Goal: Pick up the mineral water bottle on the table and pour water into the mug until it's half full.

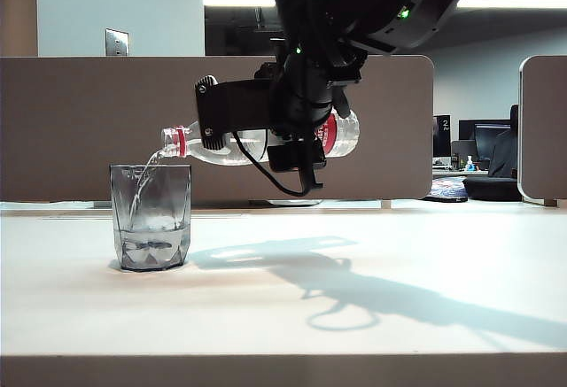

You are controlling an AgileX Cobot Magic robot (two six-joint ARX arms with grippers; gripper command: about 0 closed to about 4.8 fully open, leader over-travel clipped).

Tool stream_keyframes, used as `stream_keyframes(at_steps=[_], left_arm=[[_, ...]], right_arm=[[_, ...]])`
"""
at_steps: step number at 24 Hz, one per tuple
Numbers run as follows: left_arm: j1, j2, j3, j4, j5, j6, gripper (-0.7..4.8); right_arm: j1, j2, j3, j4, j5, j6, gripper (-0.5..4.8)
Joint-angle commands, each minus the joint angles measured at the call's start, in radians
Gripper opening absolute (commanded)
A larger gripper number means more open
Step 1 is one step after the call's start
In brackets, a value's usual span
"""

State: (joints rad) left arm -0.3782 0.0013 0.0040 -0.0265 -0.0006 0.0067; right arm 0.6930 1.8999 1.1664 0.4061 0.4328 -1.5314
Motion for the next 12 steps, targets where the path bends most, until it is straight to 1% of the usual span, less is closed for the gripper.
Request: stream_keyframes(at_steps=[1, 12], left_arm=[[0.001, 0.000, 0.003, 0.006, 0.004, 0.000, -0.05], [0.001, 0.000, 0.003, 0.006, 0.004, 0.000, -0.05]], right_arm=[[-0.002, -0.014, 0.010, 0.048, -0.005, -0.014, 2.69], [-0.005, -0.014, 0.010, 0.070, -0.005, -0.014, 2.69]])
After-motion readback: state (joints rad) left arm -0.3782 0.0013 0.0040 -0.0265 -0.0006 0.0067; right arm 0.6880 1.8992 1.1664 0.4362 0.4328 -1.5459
